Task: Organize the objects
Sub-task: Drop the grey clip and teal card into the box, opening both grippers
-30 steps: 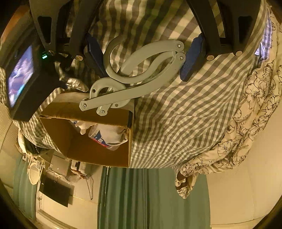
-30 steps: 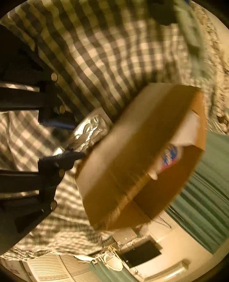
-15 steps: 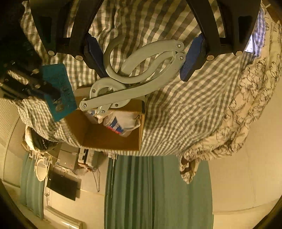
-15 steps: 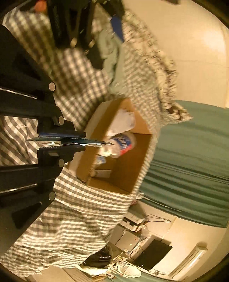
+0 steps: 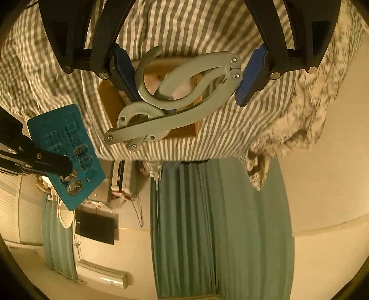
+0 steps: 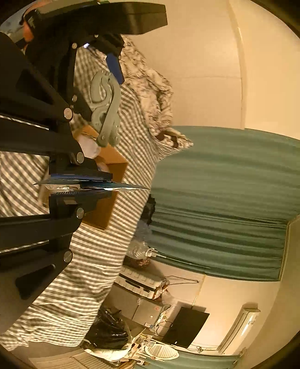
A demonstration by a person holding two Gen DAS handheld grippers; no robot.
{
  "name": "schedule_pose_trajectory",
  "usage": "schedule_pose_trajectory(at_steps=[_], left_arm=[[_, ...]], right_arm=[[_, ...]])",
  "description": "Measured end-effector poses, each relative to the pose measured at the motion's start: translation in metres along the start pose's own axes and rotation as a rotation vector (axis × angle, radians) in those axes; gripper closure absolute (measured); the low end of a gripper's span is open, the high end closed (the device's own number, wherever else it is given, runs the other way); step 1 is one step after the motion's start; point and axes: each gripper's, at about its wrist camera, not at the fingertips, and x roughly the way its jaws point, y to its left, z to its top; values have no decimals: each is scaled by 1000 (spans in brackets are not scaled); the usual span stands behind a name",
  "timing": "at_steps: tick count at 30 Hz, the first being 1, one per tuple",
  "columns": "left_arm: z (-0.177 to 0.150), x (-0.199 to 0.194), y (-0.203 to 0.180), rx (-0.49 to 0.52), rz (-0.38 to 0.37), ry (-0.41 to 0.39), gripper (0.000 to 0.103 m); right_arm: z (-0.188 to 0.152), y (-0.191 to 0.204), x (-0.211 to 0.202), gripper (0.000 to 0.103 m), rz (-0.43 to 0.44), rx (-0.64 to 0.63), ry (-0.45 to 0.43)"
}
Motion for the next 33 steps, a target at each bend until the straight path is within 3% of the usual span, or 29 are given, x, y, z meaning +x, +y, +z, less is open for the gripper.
schedule_pose_trajectory(at_steps=[7,13,17,26,33], left_arm=[[36,52,-10,13,-7,-5,20],[45,98,-15,21,2,32,20],[42,124,-19,17,-13,66,20],[15,179,-30,33,-24,171,20],[1,196,-33,32,-27,215,19]], right_arm=[[21,-22,35,96,5,8,1],[24,-55,76,96,1,56,19],[24,-71,101,96,21,76,48],[-30,-78,180,96,97,133,202],[-41,-83,191,96,105,165,231]])
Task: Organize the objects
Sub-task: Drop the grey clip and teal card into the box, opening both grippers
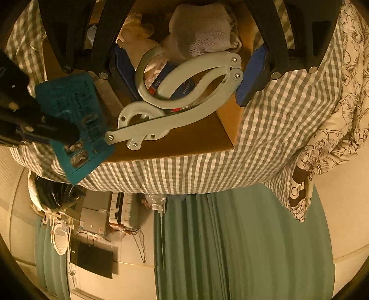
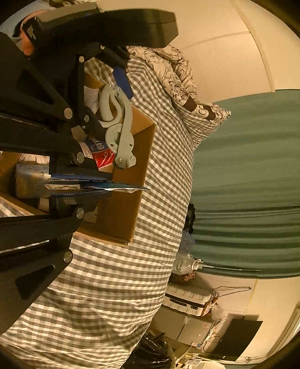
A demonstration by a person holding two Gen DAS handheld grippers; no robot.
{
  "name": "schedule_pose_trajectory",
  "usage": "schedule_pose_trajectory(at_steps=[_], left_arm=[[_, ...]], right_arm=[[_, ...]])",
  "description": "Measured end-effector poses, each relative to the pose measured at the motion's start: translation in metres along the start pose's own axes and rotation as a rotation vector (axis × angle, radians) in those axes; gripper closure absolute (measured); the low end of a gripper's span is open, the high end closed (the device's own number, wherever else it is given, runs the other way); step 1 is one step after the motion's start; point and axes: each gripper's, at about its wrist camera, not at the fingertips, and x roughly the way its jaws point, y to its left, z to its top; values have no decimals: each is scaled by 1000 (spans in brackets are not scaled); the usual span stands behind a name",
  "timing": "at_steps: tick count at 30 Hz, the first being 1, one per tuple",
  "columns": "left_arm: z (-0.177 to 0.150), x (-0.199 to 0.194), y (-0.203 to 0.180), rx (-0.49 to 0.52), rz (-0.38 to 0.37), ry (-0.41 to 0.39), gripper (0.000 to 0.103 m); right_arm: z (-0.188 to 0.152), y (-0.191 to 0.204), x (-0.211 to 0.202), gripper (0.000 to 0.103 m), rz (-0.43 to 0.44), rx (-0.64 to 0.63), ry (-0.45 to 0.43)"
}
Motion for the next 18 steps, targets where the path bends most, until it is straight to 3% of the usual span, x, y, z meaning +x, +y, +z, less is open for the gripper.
schedule_pose_trajectory(at_steps=[4,5,8,13,18], left_arm=[[2,-8,-1,1,7,-15,18],[4,-12,-2,-1,7,-25,17],[14,-32,1,-23,17,-67,2],[30,-70,8,-32,30,-132,0],[44,-116,11,-24,37,-211,0]], right_arm=[[3,0,-14,94,-16,22,-28],[4,0,-17,88,-19,30,-33],[11,2,-35,58,-32,49,-62],[23,7,-85,48,-67,52,-140],[31,14,-143,31,-125,48,-221]])
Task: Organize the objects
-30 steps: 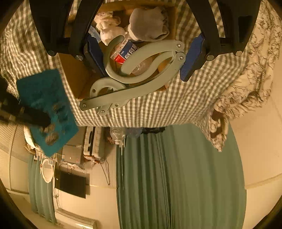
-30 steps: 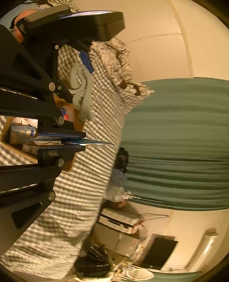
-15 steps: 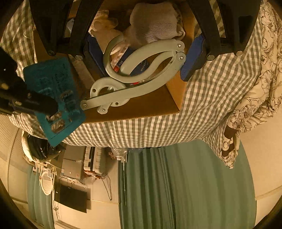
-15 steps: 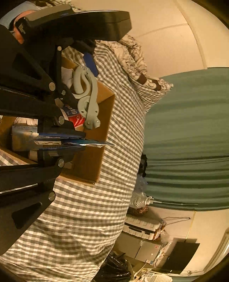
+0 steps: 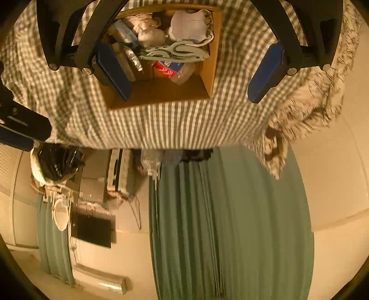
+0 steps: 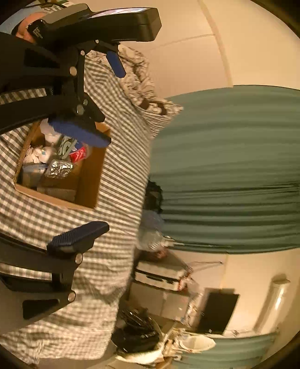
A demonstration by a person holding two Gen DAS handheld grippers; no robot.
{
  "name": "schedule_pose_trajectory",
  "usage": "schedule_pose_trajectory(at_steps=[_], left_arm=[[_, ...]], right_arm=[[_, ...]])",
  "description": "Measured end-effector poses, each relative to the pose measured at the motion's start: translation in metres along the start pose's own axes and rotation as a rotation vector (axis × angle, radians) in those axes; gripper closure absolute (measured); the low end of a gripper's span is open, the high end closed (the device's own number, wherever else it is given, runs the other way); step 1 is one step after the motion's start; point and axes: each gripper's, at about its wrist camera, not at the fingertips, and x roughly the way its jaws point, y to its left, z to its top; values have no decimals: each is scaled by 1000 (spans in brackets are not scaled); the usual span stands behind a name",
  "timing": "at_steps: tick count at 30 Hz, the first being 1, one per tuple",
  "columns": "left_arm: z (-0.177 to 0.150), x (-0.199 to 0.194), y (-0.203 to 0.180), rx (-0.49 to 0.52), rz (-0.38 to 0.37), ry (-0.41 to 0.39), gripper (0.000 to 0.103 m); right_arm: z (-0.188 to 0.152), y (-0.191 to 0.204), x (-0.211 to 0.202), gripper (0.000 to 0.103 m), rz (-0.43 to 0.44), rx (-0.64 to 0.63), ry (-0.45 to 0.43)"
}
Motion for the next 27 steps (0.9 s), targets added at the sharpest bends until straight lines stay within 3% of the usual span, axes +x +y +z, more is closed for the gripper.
schedule_pose_trajectory(at_steps=[3,11,19,27], left_arm=[[12,-24,-1,-12,-12,-37,0],[27,-100,-3,7,-27,-162,0],[16,-168,12,9,10,-301,0],[-22,-197,24,-19,23,-386,0]], right_arm=[[7,1,-36,19,-34,-9,-37],[25,11,-128,0,-128,-31,-180],[8,19,-188,0,-176,4,-256],[-38,18,-186,0,-241,42,-243]])
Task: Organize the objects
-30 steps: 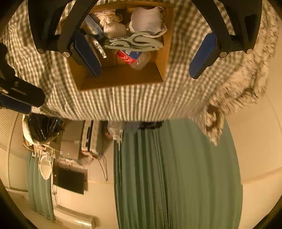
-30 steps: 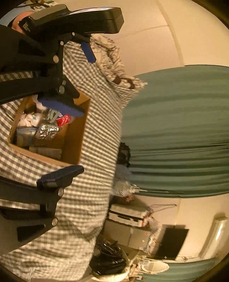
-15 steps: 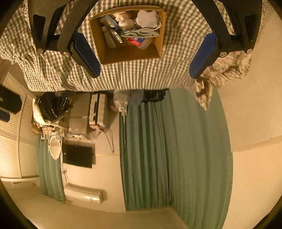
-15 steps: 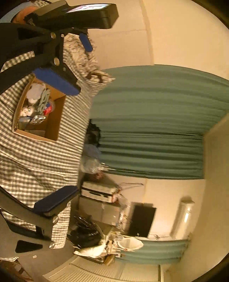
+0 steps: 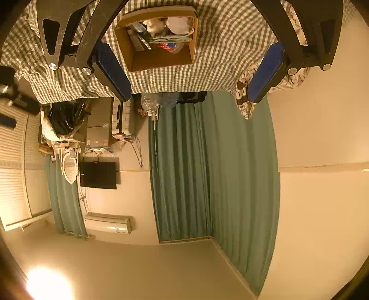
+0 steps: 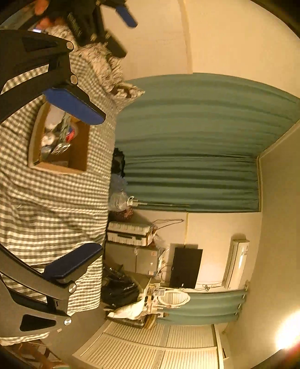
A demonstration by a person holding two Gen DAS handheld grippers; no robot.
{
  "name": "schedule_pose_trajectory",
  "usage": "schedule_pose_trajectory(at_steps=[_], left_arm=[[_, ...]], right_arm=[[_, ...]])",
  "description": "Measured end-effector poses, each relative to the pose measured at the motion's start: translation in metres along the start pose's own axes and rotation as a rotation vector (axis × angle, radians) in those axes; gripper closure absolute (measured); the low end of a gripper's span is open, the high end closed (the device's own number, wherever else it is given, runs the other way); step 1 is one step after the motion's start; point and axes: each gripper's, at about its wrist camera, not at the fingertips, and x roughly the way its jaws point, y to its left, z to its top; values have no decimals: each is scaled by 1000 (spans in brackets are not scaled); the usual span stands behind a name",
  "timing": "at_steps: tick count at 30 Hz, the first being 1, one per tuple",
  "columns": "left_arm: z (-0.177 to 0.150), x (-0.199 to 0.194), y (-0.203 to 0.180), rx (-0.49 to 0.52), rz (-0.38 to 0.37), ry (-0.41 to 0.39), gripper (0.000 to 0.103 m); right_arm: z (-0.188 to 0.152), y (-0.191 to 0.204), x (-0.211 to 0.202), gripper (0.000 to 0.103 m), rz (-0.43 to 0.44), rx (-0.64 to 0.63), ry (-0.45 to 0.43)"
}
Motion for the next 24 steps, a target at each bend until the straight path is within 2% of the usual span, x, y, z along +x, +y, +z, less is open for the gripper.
schedule_pose_trajectory(at_steps=[6,13,17,24], left_arm=[[-46,6,-3,-33,-19,69,0],[-104,22,-8,-4,32,191,0],[-125,24,-6,-17,29,234,0],[-132,24,-3,-45,28,263,0]], right_arm=[[-57,0,25,0,3,34,35],[-111,9,63,0,-6,11,133],[-123,15,72,0,-2,2,159],[-120,18,69,0,1,-11,150]])
